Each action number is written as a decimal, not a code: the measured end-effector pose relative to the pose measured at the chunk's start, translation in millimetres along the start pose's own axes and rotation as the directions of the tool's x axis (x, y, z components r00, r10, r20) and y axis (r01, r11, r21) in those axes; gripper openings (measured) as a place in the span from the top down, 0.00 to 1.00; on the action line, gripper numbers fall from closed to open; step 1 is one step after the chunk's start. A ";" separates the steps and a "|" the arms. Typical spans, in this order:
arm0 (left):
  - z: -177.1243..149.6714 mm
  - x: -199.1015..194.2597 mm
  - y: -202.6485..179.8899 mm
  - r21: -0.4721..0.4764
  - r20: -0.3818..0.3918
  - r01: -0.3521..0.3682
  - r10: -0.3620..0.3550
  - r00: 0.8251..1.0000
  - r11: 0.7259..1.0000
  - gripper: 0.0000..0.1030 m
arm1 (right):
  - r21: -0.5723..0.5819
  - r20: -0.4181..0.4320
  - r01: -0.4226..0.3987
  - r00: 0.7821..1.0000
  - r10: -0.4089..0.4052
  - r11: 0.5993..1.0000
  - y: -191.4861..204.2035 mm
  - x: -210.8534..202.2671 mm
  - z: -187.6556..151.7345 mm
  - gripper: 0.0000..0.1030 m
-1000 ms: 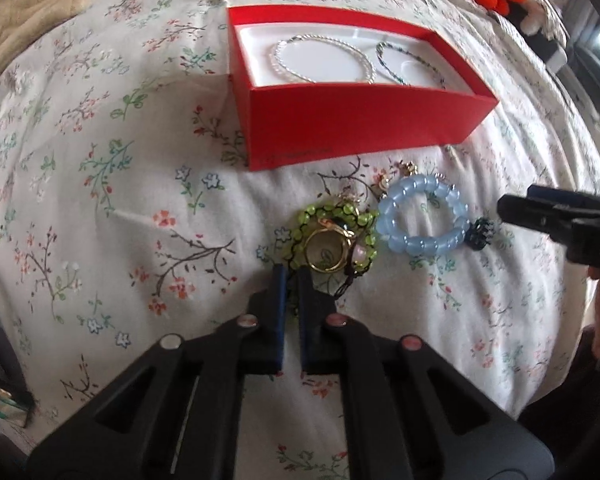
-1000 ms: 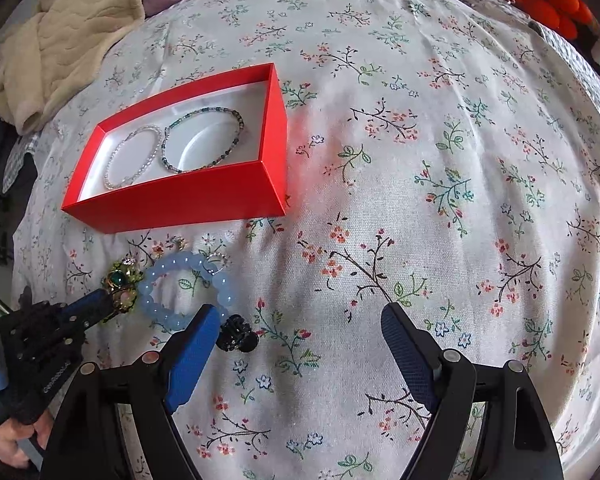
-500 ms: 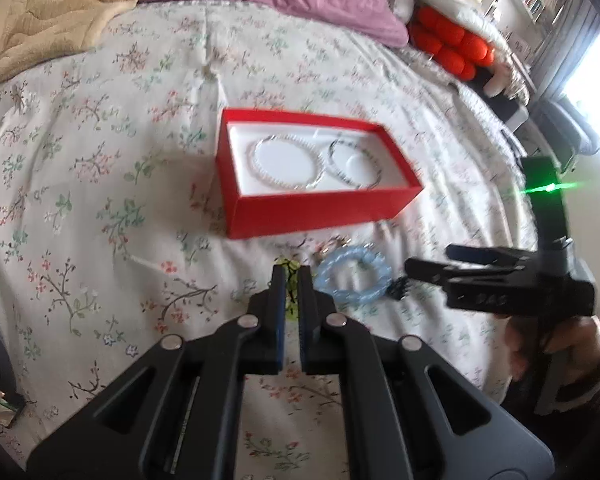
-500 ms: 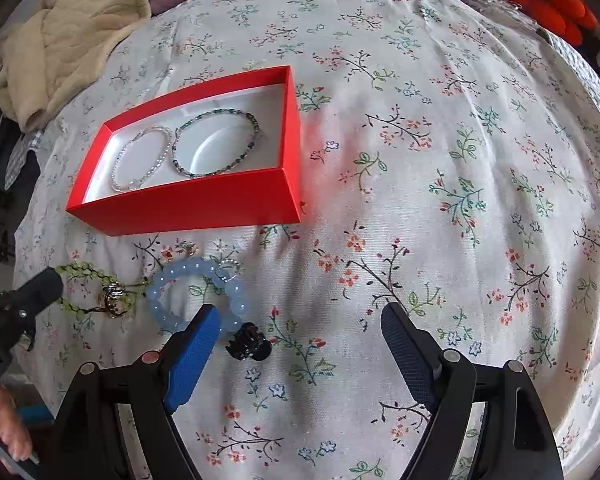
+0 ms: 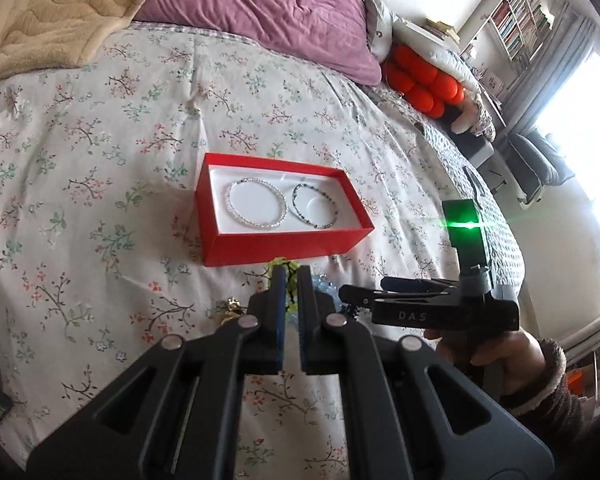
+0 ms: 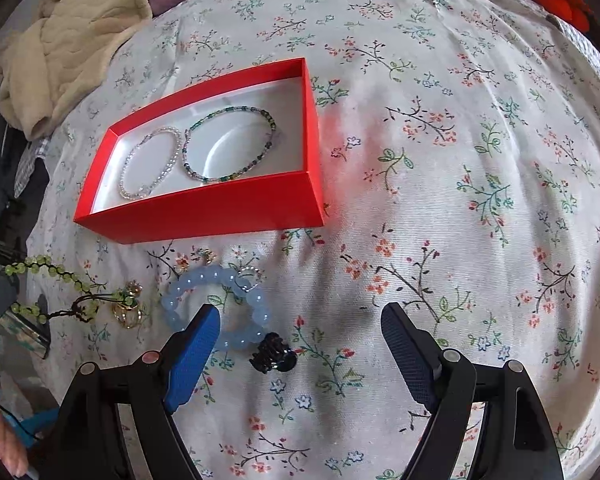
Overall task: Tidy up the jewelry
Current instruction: 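Grasp the green bead bracelet with the left tool, then grasp the pale blue bead bracelet with the right tool, then carry both bracelets into the red box and open both tools, then withdraw both tools from the box toward the ring and hair clip, then grasp the gold ring with the left tool while the right grasps the black hair clip, then carry the gold ring and black hair clip over the red box with both tools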
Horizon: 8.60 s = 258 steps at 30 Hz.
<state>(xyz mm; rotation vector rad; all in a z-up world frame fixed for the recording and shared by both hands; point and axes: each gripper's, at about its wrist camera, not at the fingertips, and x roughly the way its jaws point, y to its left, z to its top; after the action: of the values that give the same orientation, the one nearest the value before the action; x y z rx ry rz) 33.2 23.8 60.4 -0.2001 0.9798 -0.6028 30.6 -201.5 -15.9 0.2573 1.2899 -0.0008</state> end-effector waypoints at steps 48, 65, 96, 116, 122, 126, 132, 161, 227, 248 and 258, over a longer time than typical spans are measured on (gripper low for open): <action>-3.6 24.8 10.9 -0.025 -0.073 -0.182 0.180 0.981 0.983 0.94 | -0.115 0.044 -0.114 0.992 0.120 0.987 37.9 -23.9 0.5 0.89; 32.8 16.0 -23.2 -0.012 0.053 -0.067 0.068 0.996 0.998 0.94 | -0.131 0.216 -0.209 0.948 0.234 0.969 47.3 -96.1 21.4 0.89; 66.2 89.2 5.5 -0.005 0.009 -0.243 0.243 0.970 0.970 0.94 | -0.073 0.257 -0.291 0.919 0.300 0.954 50.6 -66.3 74.1 0.89; 60.8 93.0 -1.0 0.042 -0.032 -0.281 0.282 0.959 0.959 0.72 | 0.009 0.202 -0.114 0.973 0.110 0.993 14.7 -35.9 75.4 0.85; 57.5 78.1 -10.6 0.050 -0.016 -0.288 0.289 0.957 0.956 0.47 | -0.017 0.194 -0.094 0.976 0.096 0.995 16.2 -44.7 68.8 0.84; 49.1 69.6 -14.1 0.060 -0.029 -0.304 0.306 0.952 0.951 0.38 | -0.037 0.194 -0.075 0.978 0.081 0.997 13.7 -53.3 59.6 0.82; 30.5 56.9 -18.1 0.078 -0.040 -0.351 0.354 0.934 0.933 0.21 | -0.058 0.200 -0.058 0.977 0.068 0.997 10.2 -65.6 42.5 0.48; -36.3 37.5 25.8 -0.004 -0.163 -0.407 0.401 0.901 0.913 0.01 | -0.191 0.160 0.124 0.983 -0.094 0.974 5.4 -42.0 -36.8 0.00; -51.1 85.5 -1.2 0.238 -0.124 -0.241 0.275 0.953 0.941 0.76 | -0.346 0.072 0.107 0.994 -0.087 0.932 21.2 11.9 -36.0 0.77; -32.8 63.9 4.2 0.116 -0.138 -0.213 0.228 0.964 0.970 0.76 | -0.315 0.067 0.052 0.997 -0.032 0.948 29.0 -9.2 -27.1 0.77; -13.1 51.4 -1.0 0.051 -0.112 -0.192 0.197 0.974 0.980 0.76 | -0.242 0.106 -0.008 0.994 0.034 0.970 27.5 -35.8 -7.9 0.77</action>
<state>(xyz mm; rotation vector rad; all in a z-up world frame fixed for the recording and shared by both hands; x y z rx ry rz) 43.1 -4.6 16.6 -0.0325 1.0848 -0.4573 17.0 -178.4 21.3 0.0610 1.1650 0.1575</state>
